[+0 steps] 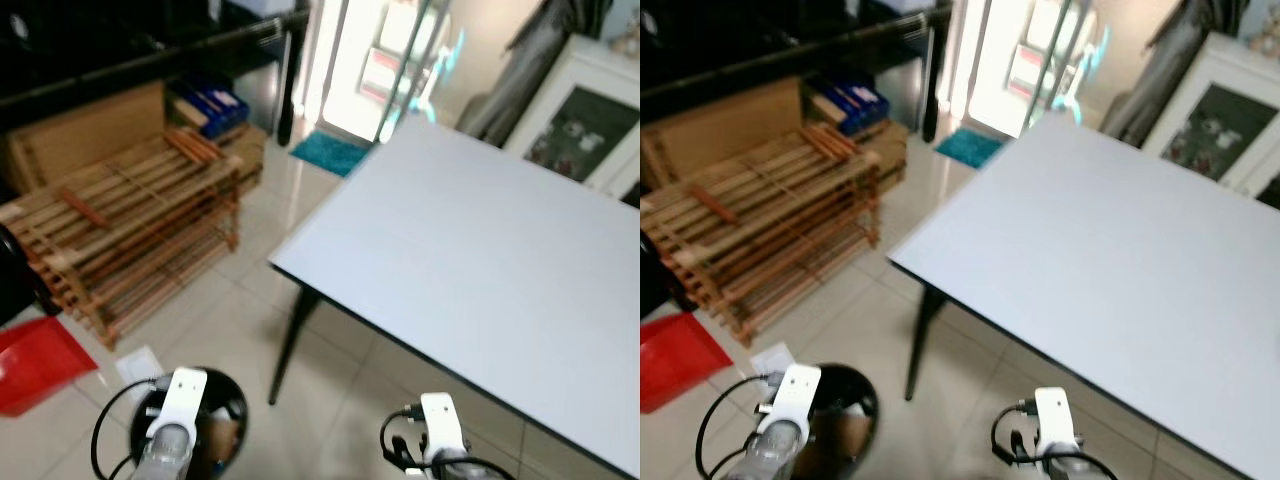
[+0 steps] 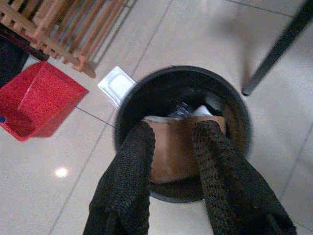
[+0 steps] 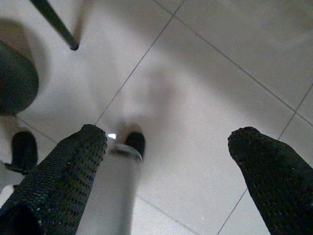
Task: Picking trash to rubbish bin
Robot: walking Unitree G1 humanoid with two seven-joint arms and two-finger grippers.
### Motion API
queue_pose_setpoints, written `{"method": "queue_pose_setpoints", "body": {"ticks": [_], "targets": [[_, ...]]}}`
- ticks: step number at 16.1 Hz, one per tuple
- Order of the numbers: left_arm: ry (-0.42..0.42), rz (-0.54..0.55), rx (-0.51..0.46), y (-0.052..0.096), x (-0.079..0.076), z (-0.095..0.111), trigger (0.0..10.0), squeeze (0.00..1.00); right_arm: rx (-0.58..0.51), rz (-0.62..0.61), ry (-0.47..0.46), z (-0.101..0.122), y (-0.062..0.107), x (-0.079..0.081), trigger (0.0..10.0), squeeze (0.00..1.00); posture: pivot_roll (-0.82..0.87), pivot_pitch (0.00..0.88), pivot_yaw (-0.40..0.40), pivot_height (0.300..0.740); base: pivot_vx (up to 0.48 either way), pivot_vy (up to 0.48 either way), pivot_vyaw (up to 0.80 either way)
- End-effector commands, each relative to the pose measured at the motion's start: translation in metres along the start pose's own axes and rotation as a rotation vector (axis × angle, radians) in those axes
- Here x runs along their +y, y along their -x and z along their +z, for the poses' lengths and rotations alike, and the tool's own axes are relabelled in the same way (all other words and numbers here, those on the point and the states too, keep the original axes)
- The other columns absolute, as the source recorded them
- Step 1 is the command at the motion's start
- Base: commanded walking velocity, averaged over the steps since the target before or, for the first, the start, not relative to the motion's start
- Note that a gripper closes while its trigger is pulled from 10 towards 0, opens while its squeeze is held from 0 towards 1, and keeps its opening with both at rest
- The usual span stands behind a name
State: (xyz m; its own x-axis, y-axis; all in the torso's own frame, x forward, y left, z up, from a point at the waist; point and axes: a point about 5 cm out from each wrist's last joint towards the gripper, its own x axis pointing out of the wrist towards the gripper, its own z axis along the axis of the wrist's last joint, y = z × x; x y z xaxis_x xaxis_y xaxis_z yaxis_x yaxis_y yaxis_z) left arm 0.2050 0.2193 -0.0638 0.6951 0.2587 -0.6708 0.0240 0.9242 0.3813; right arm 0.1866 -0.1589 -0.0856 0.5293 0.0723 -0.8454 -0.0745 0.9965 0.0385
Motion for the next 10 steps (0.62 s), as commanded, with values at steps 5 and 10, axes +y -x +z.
{"method": "queue_pose_setpoints", "body": {"ticks": [5, 10], "targets": [[0.010, -0.028, 0.001, 0.0020, -0.0123, -0.0002, 10.0, 0.00, 0.001, -0.038, -0.003, -0.0007, 0.0017, -0.0128, 10.0, 0.00, -0.02, 0.049, -0.133, 0.740, 0.000, 0.000, 0.00], [0.006, -0.034, 0.002, 0.0022, -0.0132, -0.0006, 10.0, 0.00, 0.021, -0.028, 0.020, -0.0029, 0.0016, -0.0113, 10.0, 0.00, -0.02, 0.052, -0.133, 0.740, 0.000, 0.000, -0.47]]}}
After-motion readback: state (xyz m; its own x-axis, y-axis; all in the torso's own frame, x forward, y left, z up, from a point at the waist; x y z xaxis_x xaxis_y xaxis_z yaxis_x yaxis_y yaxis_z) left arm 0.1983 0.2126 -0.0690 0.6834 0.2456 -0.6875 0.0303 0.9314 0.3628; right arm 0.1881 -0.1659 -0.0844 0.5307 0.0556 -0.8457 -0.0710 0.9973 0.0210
